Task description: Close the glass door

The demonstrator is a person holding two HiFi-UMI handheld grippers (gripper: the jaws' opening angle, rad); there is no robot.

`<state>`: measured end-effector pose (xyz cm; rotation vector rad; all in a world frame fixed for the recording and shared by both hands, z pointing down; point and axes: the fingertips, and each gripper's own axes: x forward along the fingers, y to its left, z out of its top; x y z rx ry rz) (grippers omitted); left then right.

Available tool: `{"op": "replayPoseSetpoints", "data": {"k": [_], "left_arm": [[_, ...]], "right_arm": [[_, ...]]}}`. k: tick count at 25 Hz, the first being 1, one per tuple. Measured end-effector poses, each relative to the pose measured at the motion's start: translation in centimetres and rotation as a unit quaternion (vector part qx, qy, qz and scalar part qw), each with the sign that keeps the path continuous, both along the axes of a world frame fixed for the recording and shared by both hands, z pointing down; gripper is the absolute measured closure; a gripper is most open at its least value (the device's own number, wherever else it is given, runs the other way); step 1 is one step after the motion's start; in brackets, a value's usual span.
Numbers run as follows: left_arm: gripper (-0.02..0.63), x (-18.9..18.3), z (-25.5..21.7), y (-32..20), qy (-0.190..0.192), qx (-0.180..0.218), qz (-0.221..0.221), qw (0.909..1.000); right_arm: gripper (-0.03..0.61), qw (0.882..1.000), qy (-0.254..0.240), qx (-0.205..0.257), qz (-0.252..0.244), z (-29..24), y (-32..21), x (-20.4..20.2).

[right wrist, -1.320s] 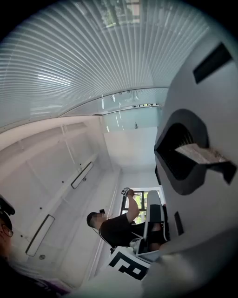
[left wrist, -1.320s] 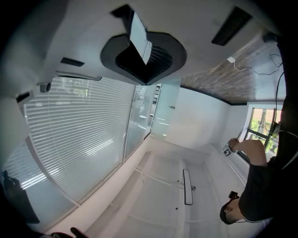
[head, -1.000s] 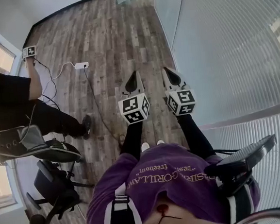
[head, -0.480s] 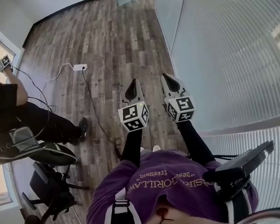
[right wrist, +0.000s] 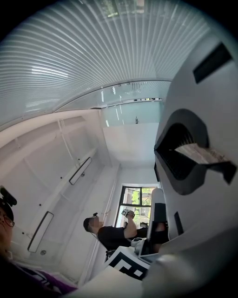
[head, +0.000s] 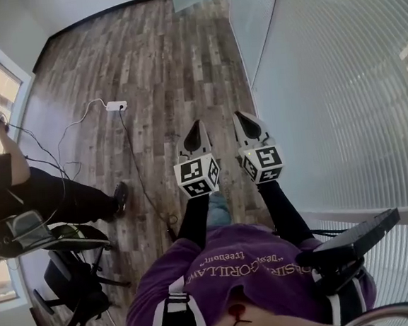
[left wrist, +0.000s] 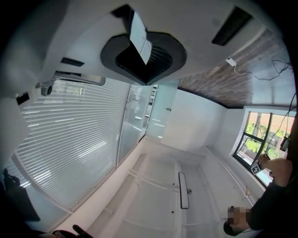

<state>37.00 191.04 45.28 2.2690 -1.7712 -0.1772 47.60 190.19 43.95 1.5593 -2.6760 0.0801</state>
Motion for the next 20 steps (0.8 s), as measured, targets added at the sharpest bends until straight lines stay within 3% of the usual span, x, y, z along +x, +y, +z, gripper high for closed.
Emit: {"op": "replayPoseSetpoints", "data": {"k": [12,20], "left_arm": [[0.614,-4.2,-2.2,-17.6,-0.002,0.03,0.001,0.9995],[0.614,-5.0,0.0,-25.9,0.0,0.013,-0.008,0.9999]], "right_arm": [[0.588,1.0,-0.007,0.019,0.002,-1.7,-17.4,-4.5],[0.588,1.0,-0.004,0.007,0.001,0.3,-26.4,-5.2]]}}
